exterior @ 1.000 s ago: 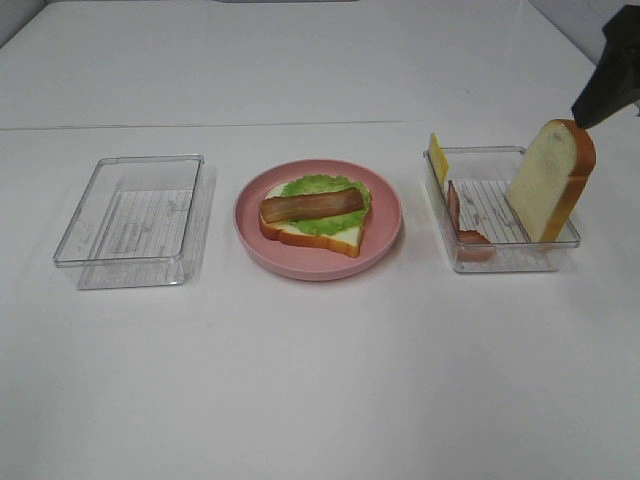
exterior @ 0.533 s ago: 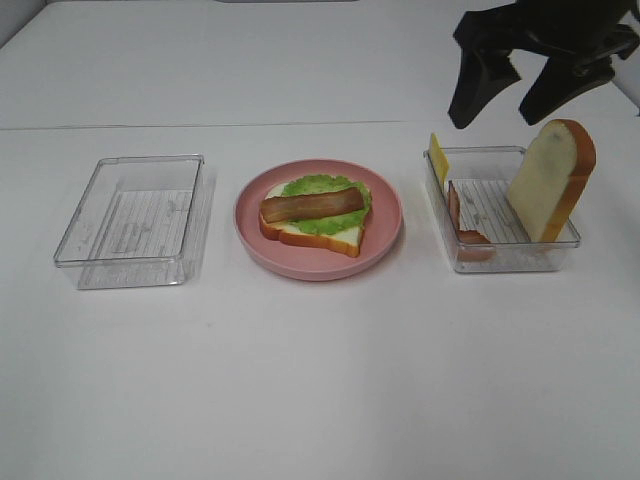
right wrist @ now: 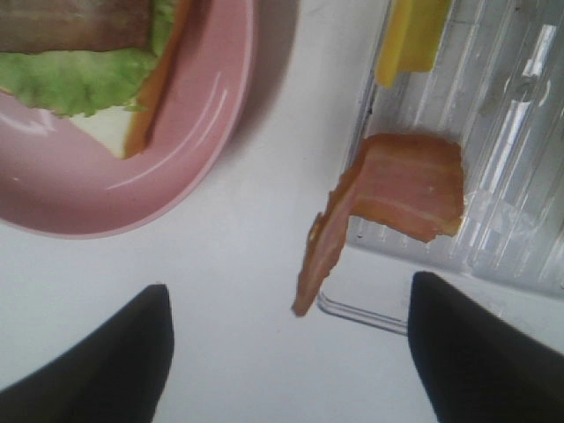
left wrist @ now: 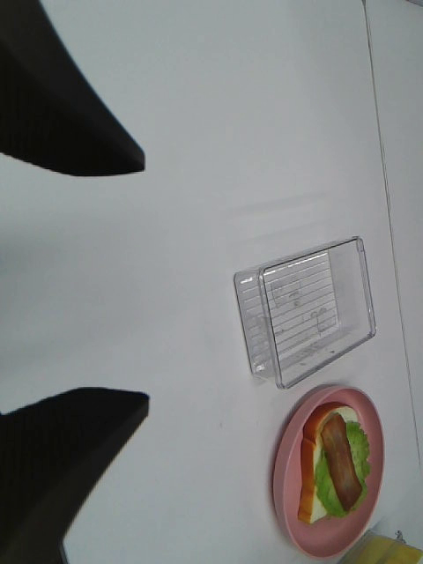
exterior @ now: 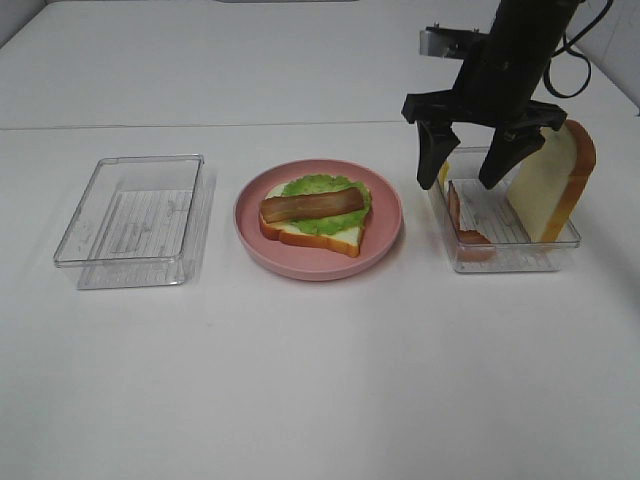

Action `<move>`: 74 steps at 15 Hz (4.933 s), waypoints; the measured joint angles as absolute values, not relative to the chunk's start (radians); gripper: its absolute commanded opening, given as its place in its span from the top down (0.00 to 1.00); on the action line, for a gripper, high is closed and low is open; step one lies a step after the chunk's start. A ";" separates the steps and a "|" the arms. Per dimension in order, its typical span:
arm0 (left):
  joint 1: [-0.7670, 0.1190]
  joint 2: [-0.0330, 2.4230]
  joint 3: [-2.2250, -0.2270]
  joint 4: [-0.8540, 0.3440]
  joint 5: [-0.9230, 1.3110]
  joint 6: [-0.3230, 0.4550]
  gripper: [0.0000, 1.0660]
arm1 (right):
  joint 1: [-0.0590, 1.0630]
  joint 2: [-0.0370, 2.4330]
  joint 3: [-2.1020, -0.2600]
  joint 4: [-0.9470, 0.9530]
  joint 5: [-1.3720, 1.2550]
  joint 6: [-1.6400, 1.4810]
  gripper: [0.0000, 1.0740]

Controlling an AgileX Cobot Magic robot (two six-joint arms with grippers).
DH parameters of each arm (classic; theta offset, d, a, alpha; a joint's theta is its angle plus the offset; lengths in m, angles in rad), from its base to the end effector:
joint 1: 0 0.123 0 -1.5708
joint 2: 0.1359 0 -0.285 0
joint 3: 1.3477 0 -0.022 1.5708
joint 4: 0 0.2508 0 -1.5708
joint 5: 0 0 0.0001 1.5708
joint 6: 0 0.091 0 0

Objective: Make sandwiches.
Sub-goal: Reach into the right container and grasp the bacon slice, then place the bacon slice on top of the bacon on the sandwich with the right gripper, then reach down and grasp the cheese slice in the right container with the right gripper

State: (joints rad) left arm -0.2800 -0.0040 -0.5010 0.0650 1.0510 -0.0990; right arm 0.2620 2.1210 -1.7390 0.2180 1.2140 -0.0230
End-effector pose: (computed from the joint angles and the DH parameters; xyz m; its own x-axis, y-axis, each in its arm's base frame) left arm -0.0036 0.0064 0.2785 -0.4390 0.0570 -0.8967 0.1985 0.9795 -0.0349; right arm 0.4135 0.1300 0.2028 -0.9766 -0.2069 -0.0588 -0.2147 0.9548 0.2056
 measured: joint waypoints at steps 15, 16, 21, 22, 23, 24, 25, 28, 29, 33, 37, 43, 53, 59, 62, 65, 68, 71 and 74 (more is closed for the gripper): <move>-0.280 -0.004 -0.501 0.065 1.051 -0.099 0.38 | 0.262 2.172 -1.748 0.179 1.192 0.000 1.00; -0.280 -0.004 -0.501 0.065 1.051 -0.099 0.38 | 0.262 2.161 -1.748 0.179 1.194 0.000 1.00; -0.280 -0.004 -0.501 0.065 1.051 -0.099 0.38 | 0.262 1.992 -1.748 0.306 1.201 -0.013 1.00; -0.280 -0.004 -0.501 0.065 1.051 -0.099 0.38 | 0.262 1.977 -1.748 0.369 1.200 -0.043 1.00; -0.280 -0.004 -0.501 0.065 1.051 -0.099 0.38 | 0.262 1.977 -1.748 0.444 1.200 -0.078 1.00; -0.280 -0.004 -0.501 0.065 1.051 -0.099 0.38 | 0.262 1.981 -1.748 0.531 1.200 -0.117 1.00; -0.280 -0.004 -0.501 0.065 1.051 -0.099 0.38 | 0.262 1.989 -1.748 0.624 1.196 -0.154 1.00; -0.280 -0.004 -0.501 0.065 1.051 -0.099 0.38 | 0.262 2.026 -1.748 0.872 1.128 -0.286 1.00; -0.280 -0.004 -0.501 0.065 1.051 -0.099 0.38 | 0.262 2.043 -1.748 0.947 1.092 -0.332 1.00; -0.280 -0.004 -0.501 0.065 1.051 -0.099 0.38 | 0.289 2.147 -1.748 1.235 0.987 -0.471 1.00; -0.280 -0.004 -0.501 0.065 1.051 -0.099 0.38 | 0.360 2.234 -1.748 1.315 0.910 -0.505 1.00; -0.280 -0.004 -0.501 0.065 1.051 -0.099 0.38 | 0.367 2.279 -1.748 1.078 0.830 -0.409 1.00; -0.280 -0.004 -0.501 0.065 1.051 -0.099 0.38 | 0.365 2.221 -1.748 0.507 0.816 -0.054 1.00; -0.280 -0.004 -0.501 0.065 1.051 -0.099 0.38 | 0.365 2.221 -1.748 0.488 0.865 -0.056 0.30; -0.280 -0.004 -0.501 0.065 1.051 -0.099 0.38 | 0.365 2.220 -1.748 0.455 0.902 -0.064 0.30; -0.280 -0.004 -0.501 0.065 1.051 -0.099 0.38 | 0.365 2.177 -1.748 0.374 0.915 -0.065 0.30; -0.280 -0.004 -0.501 0.065 1.051 -0.099 0.38 | 0.365 2.110 -1.782 0.238 0.954 0.011 0.31; -0.280 -0.004 -0.501 0.065 1.051 -0.099 0.38 | 0.361 2.104 -1.886 0.053 1.067 0.089 0.31; -0.280 -0.004 -0.501 0.065 1.051 -0.099 0.38 | 0.301 2.107 -1.969 0.053 1.083 0.104 0.31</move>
State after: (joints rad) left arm -0.2800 -0.0040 -0.5010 0.0650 1.0510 -0.0990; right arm 0.3010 2.1070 -1.9690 0.0530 1.0830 0.1040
